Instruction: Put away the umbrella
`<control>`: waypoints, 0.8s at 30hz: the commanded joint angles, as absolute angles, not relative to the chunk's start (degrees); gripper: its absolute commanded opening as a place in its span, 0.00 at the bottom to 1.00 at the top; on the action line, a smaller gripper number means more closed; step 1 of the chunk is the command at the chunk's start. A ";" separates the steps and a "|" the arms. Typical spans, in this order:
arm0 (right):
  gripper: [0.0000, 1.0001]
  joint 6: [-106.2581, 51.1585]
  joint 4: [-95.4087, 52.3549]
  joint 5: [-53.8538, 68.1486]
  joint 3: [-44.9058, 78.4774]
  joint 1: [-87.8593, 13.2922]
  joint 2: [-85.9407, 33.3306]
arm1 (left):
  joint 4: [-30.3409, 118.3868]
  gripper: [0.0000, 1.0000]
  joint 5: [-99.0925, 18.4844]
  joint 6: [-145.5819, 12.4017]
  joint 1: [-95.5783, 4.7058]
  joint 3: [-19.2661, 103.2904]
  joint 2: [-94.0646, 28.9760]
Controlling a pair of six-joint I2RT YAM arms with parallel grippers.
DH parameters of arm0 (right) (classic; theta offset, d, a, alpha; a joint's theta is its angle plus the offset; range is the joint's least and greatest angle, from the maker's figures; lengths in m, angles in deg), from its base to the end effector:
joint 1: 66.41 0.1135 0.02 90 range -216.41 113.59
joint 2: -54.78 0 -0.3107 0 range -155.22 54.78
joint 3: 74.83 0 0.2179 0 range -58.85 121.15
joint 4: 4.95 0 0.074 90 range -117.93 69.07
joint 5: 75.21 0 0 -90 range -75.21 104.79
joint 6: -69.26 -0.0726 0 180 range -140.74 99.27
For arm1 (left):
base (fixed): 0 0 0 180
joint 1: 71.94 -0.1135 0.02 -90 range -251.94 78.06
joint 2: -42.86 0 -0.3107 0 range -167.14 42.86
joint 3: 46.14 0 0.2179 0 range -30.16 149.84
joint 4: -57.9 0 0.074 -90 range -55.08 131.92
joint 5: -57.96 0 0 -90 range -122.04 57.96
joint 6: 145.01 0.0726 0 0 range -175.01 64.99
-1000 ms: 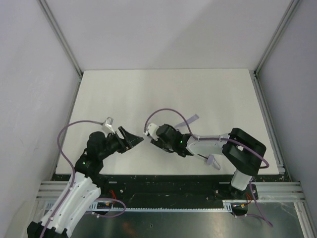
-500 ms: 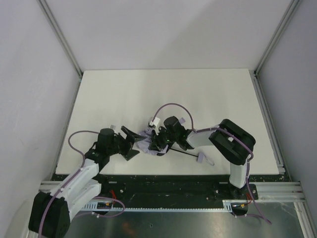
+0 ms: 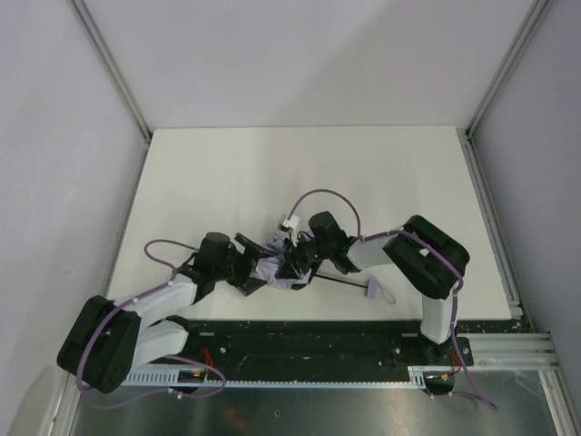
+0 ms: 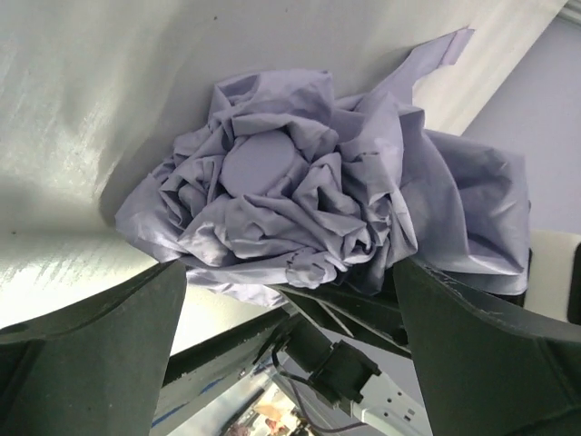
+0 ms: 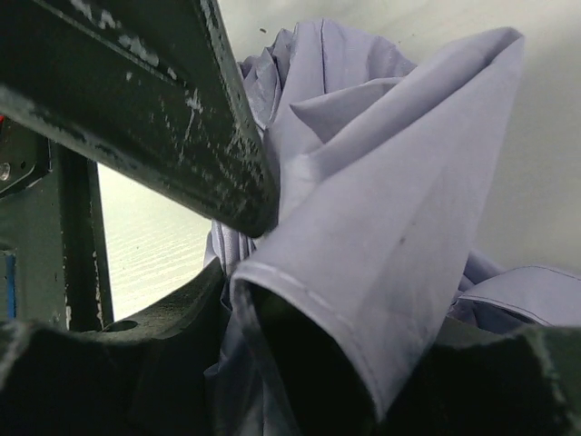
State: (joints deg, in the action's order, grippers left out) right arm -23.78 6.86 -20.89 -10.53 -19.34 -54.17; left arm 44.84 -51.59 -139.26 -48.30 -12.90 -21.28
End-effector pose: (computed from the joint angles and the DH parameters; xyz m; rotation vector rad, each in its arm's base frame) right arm 0.2330 0.3127 0.1821 -1.1933 1.9127 1.1597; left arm 0.1496 -0.0920 0.1823 -1.1832 2.4131 -1.1925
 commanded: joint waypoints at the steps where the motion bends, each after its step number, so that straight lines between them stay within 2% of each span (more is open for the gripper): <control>1: 0.00 -24.29 -3.34 -20.05 -14.07 -19.76 -56.47 | 45.99 0.97 -45.07 -145.63 -44.03 -14.69 -20.02; 6: 0.00 -24.11 -2.95 -21.32 -13.96 -18.95 -55.34 | 46.29 0.99 -34.47 -149.13 -41.75 -16.30 -18.99; 15: 0.00 -21.56 -2.17 -29.81 -13.17 -16.86 -54.99 | 49.34 0.96 -28.68 -147.29 -41.72 -14.48 -29.95; 19: 0.00 -21.74 -0.59 -32.63 -12.85 -16.76 -54.65 | 49.63 0.86 -26.58 -147.17 -40.32 -16.54 -31.13; 24: 0.00 -19.31 -2.43 -34.56 -11.14 -15.92 -54.54 | 49.98 0.64 -25.06 -144.87 -39.54 -16.88 -33.95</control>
State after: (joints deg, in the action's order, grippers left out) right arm -22.78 6.14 -23.30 -10.86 -19.54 -53.38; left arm 53.69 -35.92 -148.98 -40.06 -14.65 -28.47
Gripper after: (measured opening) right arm 0.501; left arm 0.706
